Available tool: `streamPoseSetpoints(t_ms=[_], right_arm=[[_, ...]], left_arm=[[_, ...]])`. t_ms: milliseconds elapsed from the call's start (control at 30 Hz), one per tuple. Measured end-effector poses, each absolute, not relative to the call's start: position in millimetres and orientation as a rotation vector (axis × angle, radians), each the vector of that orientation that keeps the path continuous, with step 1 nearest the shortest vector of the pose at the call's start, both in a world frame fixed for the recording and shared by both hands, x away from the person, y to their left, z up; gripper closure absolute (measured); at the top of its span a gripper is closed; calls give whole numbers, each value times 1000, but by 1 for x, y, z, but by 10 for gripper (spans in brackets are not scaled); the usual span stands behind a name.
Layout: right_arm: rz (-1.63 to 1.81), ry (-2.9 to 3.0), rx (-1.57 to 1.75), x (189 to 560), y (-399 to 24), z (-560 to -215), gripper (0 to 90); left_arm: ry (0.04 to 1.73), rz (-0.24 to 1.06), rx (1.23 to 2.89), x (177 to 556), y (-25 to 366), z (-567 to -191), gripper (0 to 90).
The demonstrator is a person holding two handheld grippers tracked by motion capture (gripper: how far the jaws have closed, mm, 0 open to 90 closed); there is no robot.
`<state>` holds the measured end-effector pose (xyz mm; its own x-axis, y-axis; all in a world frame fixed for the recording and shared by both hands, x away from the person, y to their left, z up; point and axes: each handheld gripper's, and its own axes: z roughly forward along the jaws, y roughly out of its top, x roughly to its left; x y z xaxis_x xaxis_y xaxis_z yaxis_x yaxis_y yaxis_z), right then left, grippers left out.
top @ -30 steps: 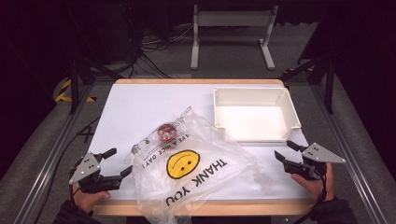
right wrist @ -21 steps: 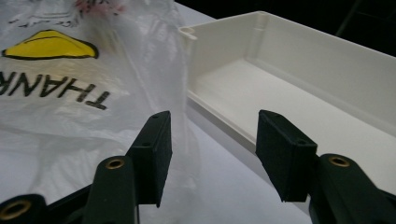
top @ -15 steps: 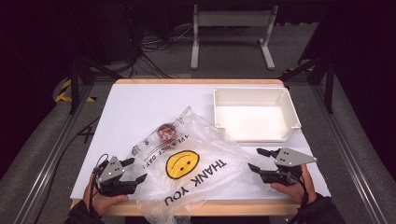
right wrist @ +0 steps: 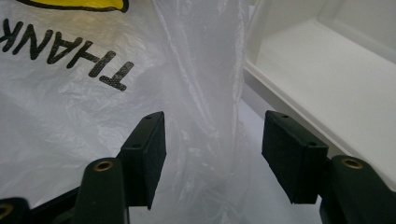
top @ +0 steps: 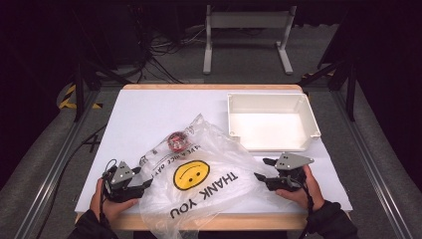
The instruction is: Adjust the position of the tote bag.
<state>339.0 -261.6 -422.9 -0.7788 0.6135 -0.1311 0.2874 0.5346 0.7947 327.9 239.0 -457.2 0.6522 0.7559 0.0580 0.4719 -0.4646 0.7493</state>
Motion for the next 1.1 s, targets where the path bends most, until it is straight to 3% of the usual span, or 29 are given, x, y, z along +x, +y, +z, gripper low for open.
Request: streamPoseSetpoints(t_ms=[100,233,567,733,1100], right_arm=[[1112,2410,745,344,-259,-425,459],[1086,2454,747,353,-253,-428,582],[1039,2541,722,361,-241,-436,893],[1080,2559,677,356,-241,-434,900],[1117,2606,558,336,-232,-429,900]], left_arm=[[966,497,2157,330,239,-458,306],[984,460,2166,333,239,-458,335],[904,400,2194,341,244,-456,713],[894,421,2200,348,246,-456,869],[935,495,2206,368,245,-453,884]])
